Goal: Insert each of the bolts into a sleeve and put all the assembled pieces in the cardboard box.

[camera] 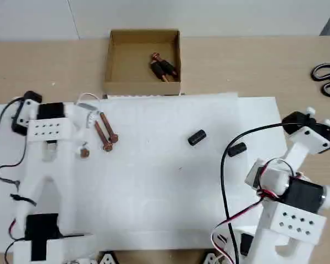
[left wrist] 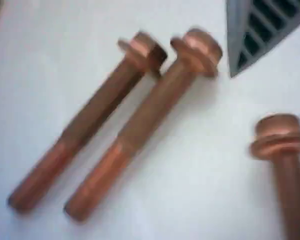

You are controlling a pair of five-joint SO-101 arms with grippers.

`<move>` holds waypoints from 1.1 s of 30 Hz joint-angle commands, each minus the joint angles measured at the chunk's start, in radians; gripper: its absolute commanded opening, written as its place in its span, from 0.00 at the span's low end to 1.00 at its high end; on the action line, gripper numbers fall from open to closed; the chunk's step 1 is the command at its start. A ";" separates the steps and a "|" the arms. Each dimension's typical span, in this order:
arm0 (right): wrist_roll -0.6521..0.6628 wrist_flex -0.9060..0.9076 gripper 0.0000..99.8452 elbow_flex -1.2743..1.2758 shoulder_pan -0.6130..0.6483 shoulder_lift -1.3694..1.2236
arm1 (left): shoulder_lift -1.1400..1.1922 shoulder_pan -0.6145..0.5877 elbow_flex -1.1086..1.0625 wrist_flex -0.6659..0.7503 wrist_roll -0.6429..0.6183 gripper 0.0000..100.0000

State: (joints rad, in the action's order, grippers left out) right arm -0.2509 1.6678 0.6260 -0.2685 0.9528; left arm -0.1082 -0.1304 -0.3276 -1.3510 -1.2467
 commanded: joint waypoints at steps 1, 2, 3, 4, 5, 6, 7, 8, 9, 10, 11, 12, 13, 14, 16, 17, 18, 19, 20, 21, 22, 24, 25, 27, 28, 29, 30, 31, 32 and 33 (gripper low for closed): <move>0.002 -0.024 0.00 -0.005 -0.002 0.018 | -0.054 0.055 0.016 -0.057 0.052 0.34; 0.002 -0.024 0.00 -0.005 -0.004 0.018 | -0.054 0.061 0.030 -0.077 0.107 0.34; 0.002 -0.024 0.00 -0.005 -0.005 0.018 | -0.054 0.063 0.051 -0.107 0.178 0.34; 0.002 -0.024 0.00 -0.005 -0.005 0.018 | -0.054 0.063 0.081 -0.143 0.249 0.34; 0.002 -0.024 0.00 -0.005 -0.005 0.018 | -0.054 0.060 0.111 -0.181 0.318 0.34; 0.002 -0.024 0.00 -0.005 -0.005 0.018 | -0.054 0.058 0.140 -0.222 0.379 0.34; 0.002 -0.024 0.00 -0.005 -0.005 0.018 | -0.054 0.051 0.170 -0.264 0.437 0.34; 0.002 -0.024 0.00 -0.005 -0.005 0.018 | -0.051 0.040 0.200 -0.301 0.496 0.34; 0.002 -0.024 0.00 -0.005 -0.005 0.018 | -0.046 0.028 0.231 -0.330 0.548 0.34; 0.000 -0.024 0.00 -0.005 -0.005 0.018 | -0.046 0.008 0.252 -0.350 0.600 0.34; 0.000 -0.024 0.00 -0.005 -0.005 0.018 | -0.046 -0.009 0.266 -0.362 0.641 0.33; 0.000 -0.024 0.00 -0.005 -0.005 0.018 | -0.046 -0.021 0.272 -0.371 0.680 0.31; 0.000 -0.024 0.00 -0.005 -0.005 0.018 | -0.046 -0.031 0.272 -0.377 0.710 0.28; 0.000 -0.024 0.00 -0.005 -0.005 0.018 | -0.044 -0.040 0.272 -0.379 0.736 0.24; 0.000 -0.024 0.00 -0.005 -0.005 0.018 | -0.044 -0.058 0.274 -0.376 0.776 0.13; 0.000 -0.024 0.00 -0.005 -0.004 0.018 | -0.044 -0.071 0.275 -0.373 0.792 0.06; 0.000 -0.024 0.00 -0.005 -0.004 0.018 | -0.044 -0.086 0.277 -0.371 0.807 0.00; 0.000 -0.024 0.00 -0.005 -0.004 0.018 | -0.044 -0.097 0.278 -0.370 0.818 0.01; 0.000 -0.024 0.00 -0.005 -0.004 0.018 | -0.044 -0.107 0.278 -0.365 0.822 0.03; 0.000 -0.024 0.00 -0.005 -0.004 0.018 | -0.044 -0.117 0.278 -0.364 0.825 0.03; 0.000 -0.024 0.00 -0.005 -0.004 0.018 | -0.044 -0.123 0.278 -0.364 0.827 0.03; 0.000 -0.024 0.00 -0.005 -0.004 0.018 | -0.044 -0.135 0.280 -0.370 0.861 0.01; 0.000 -0.024 0.00 -0.005 -0.004 0.018 | -0.046 -0.138 0.280 -0.370 0.951 0.01; 0.000 -0.024 0.00 -0.005 -0.004 0.018 | -0.055 -0.126 0.282 -0.365 1.221 0.01; 0.000 -0.024 0.00 -0.003 -0.004 0.018 | -0.055 -0.115 0.282 -0.365 1.344 0.01; 0.000 -0.025 0.00 -0.003 -0.004 0.018 | -0.055 -0.118 0.282 -0.365 1.462 0.01; 0.000 -0.025 0.00 -0.003 -0.005 0.018 | -0.051 -0.129 0.280 -0.365 1.571 0.01; 0.000 -0.025 0.00 -0.003 -0.005 0.018 | -0.048 -0.140 0.280 -0.365 1.669 0.01; 0.000 -0.025 0.00 -0.003 -0.005 0.018 | -0.046 -0.143 0.280 -0.365 1.763 0.01; 0.000 -0.025 0.00 -0.003 -0.005 0.018 | -0.046 -0.146 0.280 -0.365 1.840 0.01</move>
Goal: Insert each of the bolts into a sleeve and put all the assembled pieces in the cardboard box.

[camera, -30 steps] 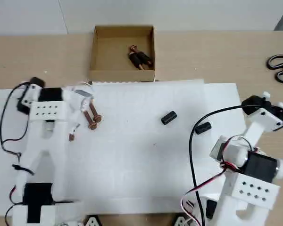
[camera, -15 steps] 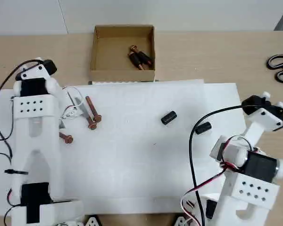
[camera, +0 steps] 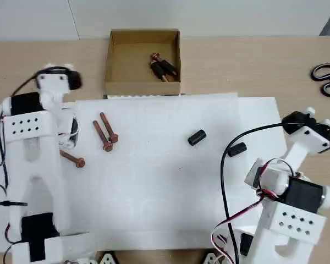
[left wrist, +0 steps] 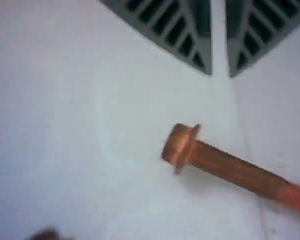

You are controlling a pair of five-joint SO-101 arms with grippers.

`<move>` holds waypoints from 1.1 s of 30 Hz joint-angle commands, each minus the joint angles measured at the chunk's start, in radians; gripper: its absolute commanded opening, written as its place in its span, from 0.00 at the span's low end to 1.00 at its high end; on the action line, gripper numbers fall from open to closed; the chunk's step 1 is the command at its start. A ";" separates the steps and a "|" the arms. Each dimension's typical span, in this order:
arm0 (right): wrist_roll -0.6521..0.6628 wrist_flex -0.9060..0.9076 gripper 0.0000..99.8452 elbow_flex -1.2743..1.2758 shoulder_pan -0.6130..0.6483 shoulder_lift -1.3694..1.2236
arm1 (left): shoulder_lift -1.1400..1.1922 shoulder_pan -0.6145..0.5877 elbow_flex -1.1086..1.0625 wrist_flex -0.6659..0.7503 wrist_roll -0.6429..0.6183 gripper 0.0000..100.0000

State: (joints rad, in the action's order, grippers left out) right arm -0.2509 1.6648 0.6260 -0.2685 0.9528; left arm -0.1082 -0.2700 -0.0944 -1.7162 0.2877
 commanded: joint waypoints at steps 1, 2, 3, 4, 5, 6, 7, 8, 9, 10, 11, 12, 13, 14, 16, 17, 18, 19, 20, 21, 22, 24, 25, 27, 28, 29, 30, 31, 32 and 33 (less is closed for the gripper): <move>0.000 -0.022 0.00 -0.003 -0.005 0.018 | -0.046 -0.006 0.047 0.000 0.379 0.01; 0.000 -0.022 0.00 -0.003 -0.005 0.018 | -0.046 -0.005 0.047 0.000 0.450 0.01; 0.000 -0.022 0.00 -0.003 -0.005 0.018 | -0.046 -0.003 0.048 0.000 0.520 0.01; 0.000 -0.022 0.00 -0.003 -0.005 0.018 | -0.046 -0.005 0.048 0.000 0.594 0.01; 0.002 -0.028 0.00 -0.003 -0.005 0.018 | -0.046 -0.009 0.048 0.000 0.667 0.01; 0.005 -0.033 0.00 -0.003 -0.005 0.018 | -0.046 -0.011 0.048 0.000 0.743 0.01; 0.005 -0.033 0.00 -0.003 -0.005 0.018 | -0.052 -0.020 0.048 0.000 0.812 0.01; 0.005 -0.035 0.00 -0.003 -0.005 0.018 | -0.052 -0.028 0.048 0.000 0.872 0.01; 0.005 -0.035 0.00 -0.003 -0.005 0.018 | -0.051 -0.031 0.047 0.000 0.927 0.01; 0.006 -0.035 0.00 -0.003 -0.004 0.018 | -0.048 -0.031 0.047 0.002 0.976 0.01; 0.006 -0.035 0.00 -0.003 -0.004 0.018 | -0.046 -0.032 0.044 0.012 1.014 0.01; 0.006 -0.035 0.00 -0.003 -0.004 0.018 | -0.046 -0.031 0.041 0.025 1.034 0.01; 0.006 -0.035 0.00 -0.003 -0.004 0.018 | -0.046 -0.028 0.041 0.040 1.045 0.01; 0.006 -0.035 0.00 -0.003 -0.004 0.018 | -0.046 -0.026 0.041 0.060 1.059 0.01; 0.006 -0.035 0.00 -0.003 -0.002 0.018 | -0.044 -0.028 0.041 0.109 1.126 0.01; 0.006 -0.035 0.00 -0.003 -0.002 0.018 | -0.044 -0.029 0.035 0.135 1.175 0.01; 0.006 -0.035 0.00 -0.003 -0.002 0.018 | -0.044 -0.029 0.024 0.166 1.226 0.01; 0.006 -0.035 0.00 -0.003 -0.002 0.018 | -0.046 -0.031 0.010 0.195 1.272 0.01; 0.006 -0.036 0.00 -0.003 -0.002 0.015 | -0.046 -0.031 -0.007 0.219 1.309 0.01; 0.006 -0.038 0.00 -0.003 -0.002 0.013 | -0.046 -0.031 -0.024 0.244 1.338 0.01; 0.006 -0.044 0.00 -0.003 -0.002 0.013 | -0.046 -0.031 -0.048 0.264 1.364 0.01; 0.008 -0.051 0.00 -0.003 -0.002 0.016 | -0.046 -0.028 -0.097 0.296 1.415 0.01; 0.008 -0.058 0.00 -0.003 -0.002 0.016 | -0.046 -0.026 -0.117 0.305 1.439 0.01; 0.008 -0.071 0.00 -0.003 -0.002 0.016 | -0.046 -0.025 -0.153 0.327 1.473 0.01; 0.008 -0.071 0.00 -0.003 -0.002 0.016 | -0.046 -0.025 -0.170 0.341 1.479 0.01; 0.008 -0.071 0.00 -0.003 -0.002 0.016 | -0.046 -0.025 -0.186 0.351 1.482 0.01; 0.008 -0.071 0.00 -0.003 -0.002 0.016 | -0.046 -0.026 -0.203 0.362 1.484 0.01; 0.008 -0.070 0.00 -0.003 -0.002 0.016 | -0.046 -0.028 -0.217 0.373 1.484 0.01; 0.008 -0.068 0.00 -0.003 -0.002 0.016 | -0.046 -0.028 -0.231 0.382 1.484 0.01; 0.008 -0.067 0.00 -0.003 -0.002 0.016 | -0.046 -0.029 -0.242 0.387 1.484 0.01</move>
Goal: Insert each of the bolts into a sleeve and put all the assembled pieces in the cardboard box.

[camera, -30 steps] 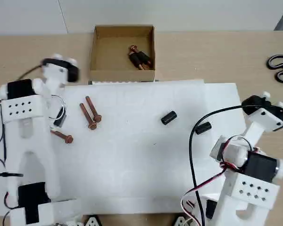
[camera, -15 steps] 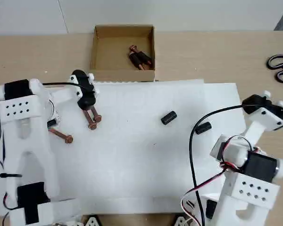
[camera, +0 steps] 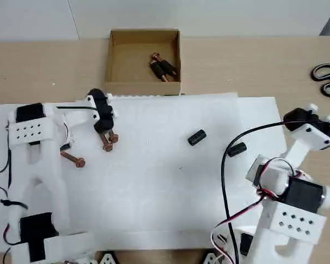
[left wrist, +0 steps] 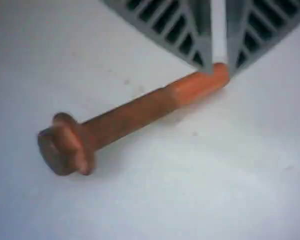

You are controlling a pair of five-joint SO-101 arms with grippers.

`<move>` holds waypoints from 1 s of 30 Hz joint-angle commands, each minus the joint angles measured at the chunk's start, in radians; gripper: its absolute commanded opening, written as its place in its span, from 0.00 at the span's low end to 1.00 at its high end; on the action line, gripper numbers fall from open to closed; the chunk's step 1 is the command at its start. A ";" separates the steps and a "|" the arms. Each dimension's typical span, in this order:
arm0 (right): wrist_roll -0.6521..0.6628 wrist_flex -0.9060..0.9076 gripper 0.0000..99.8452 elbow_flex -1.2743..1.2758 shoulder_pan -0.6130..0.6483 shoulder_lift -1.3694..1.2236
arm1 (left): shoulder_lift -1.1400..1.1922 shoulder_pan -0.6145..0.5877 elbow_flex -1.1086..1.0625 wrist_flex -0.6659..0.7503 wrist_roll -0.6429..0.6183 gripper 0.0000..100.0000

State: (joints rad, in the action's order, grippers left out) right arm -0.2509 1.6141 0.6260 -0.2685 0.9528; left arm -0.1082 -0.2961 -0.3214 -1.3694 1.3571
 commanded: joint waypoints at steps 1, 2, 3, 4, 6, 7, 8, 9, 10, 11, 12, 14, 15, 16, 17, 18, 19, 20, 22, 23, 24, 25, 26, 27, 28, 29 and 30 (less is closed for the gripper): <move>0.008 -0.016 0.00 -0.003 -0.002 0.016 | -0.046 -0.003 -0.024 0.041 0.414 0.01; 0.008 -0.016 0.00 -0.003 -0.002 0.016 | -0.046 -0.003 -0.033 0.041 0.414 0.01; 0.008 -0.016 0.00 -0.003 -0.002 0.016 | -0.046 -0.003 -0.041 0.043 0.414 0.01; 0.008 -0.016 0.00 -0.003 -0.002 0.016 | -0.046 -0.005 -0.048 0.043 0.414 0.01; 0.008 -0.016 0.00 -0.003 -0.002 0.015 | -0.046 -0.006 -0.065 0.043 0.414 0.02; 0.008 -0.016 0.00 -0.003 -0.002 0.013 | -0.046 -0.008 -0.074 0.043 0.414 0.04; 0.008 -0.018 0.00 -0.003 -0.002 0.012 | -0.046 -0.017 -0.082 0.043 0.414 0.06; 0.008 -0.018 0.00 -0.003 -0.002 0.012 | -0.046 -0.025 -0.088 0.044 0.414 0.08; 0.008 -0.019 0.00 -0.003 -0.002 0.010 | -0.046 -0.032 -0.091 0.044 0.414 0.09; 0.008 -0.019 0.00 -0.003 -0.002 0.008 | -0.044 -0.032 -0.096 0.044 0.414 0.10; 0.008 -0.019 0.00 -0.003 -0.002 0.008 | -0.044 -0.032 -0.102 0.046 0.414 0.10; 0.008 -0.019 0.00 -0.003 -0.002 0.008 | -0.044 -0.032 -0.117 0.063 0.414 0.10; 0.008 -0.019 0.00 -0.003 -0.002 0.008 | -0.044 -0.032 -0.128 0.081 0.414 0.10; 0.008 -0.019 0.00 -0.003 -0.002 0.008 | -0.044 -0.032 -0.145 0.103 0.414 0.10; 0.008 -0.019 0.00 -0.003 -0.002 0.008 | -0.044 -0.032 -0.163 0.127 0.414 0.10; 0.008 -0.019 0.00 -0.003 -0.002 0.008 | -0.044 -0.032 -0.182 0.150 0.414 0.10; 0.008 -0.019 0.00 -0.003 -0.002 0.008 | -0.044 -0.032 -0.202 0.173 0.414 0.10; 0.008 -0.019 0.00 -0.003 -0.002 0.008 | -0.044 -0.032 -0.222 0.203 0.414 0.10; 0.008 -0.019 0.00 -0.003 -0.002 0.012 | -0.044 -0.032 -0.263 0.261 0.414 0.10; 0.008 -0.018 0.00 -0.003 -0.002 0.012 | -0.044 -0.032 -0.280 0.290 0.414 0.10; 0.008 -0.016 0.00 -0.003 -0.002 0.012 | -0.044 -0.032 -0.297 0.316 0.414 0.10; 0.008 -0.015 0.00 -0.003 -0.002 0.013 | -0.044 -0.032 -0.311 0.338 0.414 0.10; 0.008 -0.015 0.00 -0.003 -0.002 0.015 | -0.044 -0.032 -0.323 0.358 0.414 0.10; 0.008 -0.013 0.00 -0.003 -0.002 0.015 | -0.044 -0.032 -0.334 0.373 0.414 0.10; 0.008 -0.013 0.00 -0.003 -0.002 0.015 | -0.044 -0.032 -0.344 0.387 0.414 0.10; 0.008 -0.013 0.00 -0.003 -0.002 0.015 | -0.044 -0.031 -0.354 0.397 0.414 0.10; 0.008 -0.013 0.00 -0.003 -0.002 0.015 | -0.044 -0.029 -0.363 0.407 0.414 0.10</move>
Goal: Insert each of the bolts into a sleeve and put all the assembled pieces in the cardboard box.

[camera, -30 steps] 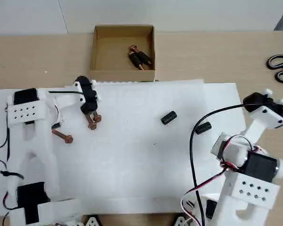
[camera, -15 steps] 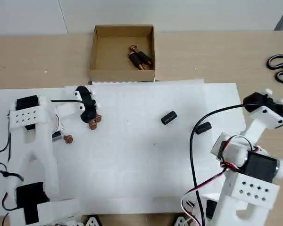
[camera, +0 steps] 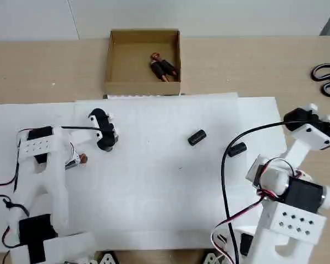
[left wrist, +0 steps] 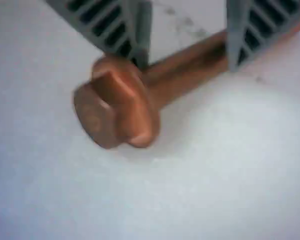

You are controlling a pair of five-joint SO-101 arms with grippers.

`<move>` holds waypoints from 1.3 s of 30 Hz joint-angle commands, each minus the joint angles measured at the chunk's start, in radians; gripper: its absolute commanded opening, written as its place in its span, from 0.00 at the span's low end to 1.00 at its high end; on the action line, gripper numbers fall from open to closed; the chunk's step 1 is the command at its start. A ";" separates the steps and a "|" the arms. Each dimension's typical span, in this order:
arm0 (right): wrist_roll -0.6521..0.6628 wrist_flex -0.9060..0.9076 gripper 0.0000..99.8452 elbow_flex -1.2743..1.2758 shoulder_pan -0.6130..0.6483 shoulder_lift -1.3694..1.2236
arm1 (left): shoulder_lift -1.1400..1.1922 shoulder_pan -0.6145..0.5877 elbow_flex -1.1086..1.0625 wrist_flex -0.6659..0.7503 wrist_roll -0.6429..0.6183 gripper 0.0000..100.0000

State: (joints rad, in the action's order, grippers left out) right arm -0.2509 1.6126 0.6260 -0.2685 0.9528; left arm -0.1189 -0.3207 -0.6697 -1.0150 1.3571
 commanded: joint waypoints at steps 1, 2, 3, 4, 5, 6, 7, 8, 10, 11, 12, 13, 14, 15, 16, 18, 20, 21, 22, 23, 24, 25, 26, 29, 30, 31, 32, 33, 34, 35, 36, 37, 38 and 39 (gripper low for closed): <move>0.008 -0.012 0.00 -0.003 -0.002 0.015 | -0.034 -0.003 -0.022 0.058 0.414 0.10; 0.008 -0.013 0.00 -0.003 -0.002 0.015 | -0.034 -0.002 -0.030 0.063 0.414 0.10; 0.008 -0.013 0.00 -0.003 -0.002 0.015 | -0.034 -0.002 -0.033 0.063 0.414 0.10; 0.008 -0.012 0.00 -0.003 -0.002 0.015 | -0.034 -0.002 -0.033 0.061 0.414 0.10; 0.008 -0.012 0.00 -0.003 -0.002 0.015 | -0.034 -0.002 -0.033 0.060 0.414 0.10; 0.008 -0.012 0.00 -0.003 -0.002 0.016 | -0.034 -0.002 -0.030 0.060 0.414 0.10; 0.008 -0.012 0.00 -0.003 -0.002 0.016 | -0.035 -0.002 -0.028 0.060 0.414 0.10; 0.008 -0.012 0.00 -0.003 -0.002 0.016 | -0.037 -0.002 -0.028 0.060 0.414 0.10; 0.008 -0.013 0.00 -0.003 -0.002 0.015 | -0.041 -0.002 -0.028 0.058 0.411 0.10; 0.008 -0.013 0.00 -0.003 -0.002 0.015 | -0.041 0.000 -0.028 0.058 0.411 0.10; 0.008 -0.013 0.00 -0.003 -0.002 0.015 | -0.041 0.000 -0.028 0.057 0.411 0.10; 0.008 -0.013 0.00 -0.003 -0.002 0.015 | -0.043 0.000 -0.028 0.057 0.411 0.09; 0.008 -0.012 0.00 -0.003 -0.002 0.016 | -0.043 0.002 -0.028 0.049 0.411 0.07; 0.008 -0.010 0.00 -0.003 -0.002 0.016 | -0.043 0.009 -0.025 0.037 0.411 0.04; 0.008 -0.010 0.00 -0.003 -0.002 0.016 | -0.043 0.017 -0.013 0.017 0.408 0.02; 0.008 -0.008 0.00 -0.003 -0.002 0.016 | -0.044 0.026 0.030 -0.057 0.404 0.01; 0.008 -0.008 0.00 -0.003 -0.002 0.016 | -0.044 0.048 0.091 -0.137 0.359 0.01; 0.008 -0.008 0.00 -0.003 -0.002 0.016 | -0.043 0.058 0.120 -0.175 0.330 0.01; 0.008 -0.008 0.00 -0.003 -0.002 0.016 | -0.043 0.069 0.153 -0.210 0.307 0.01; 0.008 -0.008 0.00 -0.003 -0.002 0.016 | -0.043 0.075 0.180 -0.250 0.296 0.01; 0.008 -0.008 0.00 -0.003 -0.002 0.016 | -0.043 0.083 0.208 -0.290 0.296 0.01; 0.008 -0.008 0.00 -0.003 -0.002 0.016 | -0.043 0.086 0.232 -0.325 0.296 0.01; 0.008 -0.008 0.00 -0.003 -0.002 0.016 | -0.043 0.086 0.252 -0.354 0.295 0.01; 0.008 -0.008 0.00 -0.003 -0.004 0.018 | -0.043 0.087 0.286 -0.416 0.295 0.01; 0.008 -0.008 0.00 -0.003 -0.005 0.018 | -0.043 0.083 0.286 -0.423 0.295 0.01; 0.008 -0.008 0.00 -0.003 -0.005 0.018 | -0.041 0.080 0.286 -0.423 0.293 0.01; 0.008 -0.007 0.00 -0.003 -0.005 0.018 | -0.035 0.075 0.285 -0.419 0.282 0.01; 0.008 -0.007 0.00 -0.003 -0.005 0.018 | -0.034 0.066 0.285 -0.416 0.272 0.01; 0.008 -0.007 0.00 -0.003 -0.005 0.018 | -0.032 0.058 0.280 -0.404 0.269 0.01; 0.008 -0.005 0.00 -0.003 -0.005 0.018 | -0.032 0.057 0.263 -0.384 0.269 0.01; 0.008 -0.002 0.00 -0.005 -0.005 0.018 | -0.025 0.054 0.248 -0.353 0.269 0.01; 0.008 0.007 0.00 -0.006 -0.005 0.018 | -0.015 0.052 0.234 -0.321 0.269 0.01; 0.008 0.015 0.00 -0.006 -0.005 0.018 | -0.003 0.046 0.225 -0.287 0.267 0.01; 0.008 0.015 0.00 -0.006 -0.005 0.018 | 0.012 0.035 0.222 -0.256 0.267 0.03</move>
State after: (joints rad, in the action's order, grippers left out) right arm -0.2509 1.6187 0.6260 -0.2685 0.9528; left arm -0.1189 -0.2670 -0.4473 -1.3510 1.3525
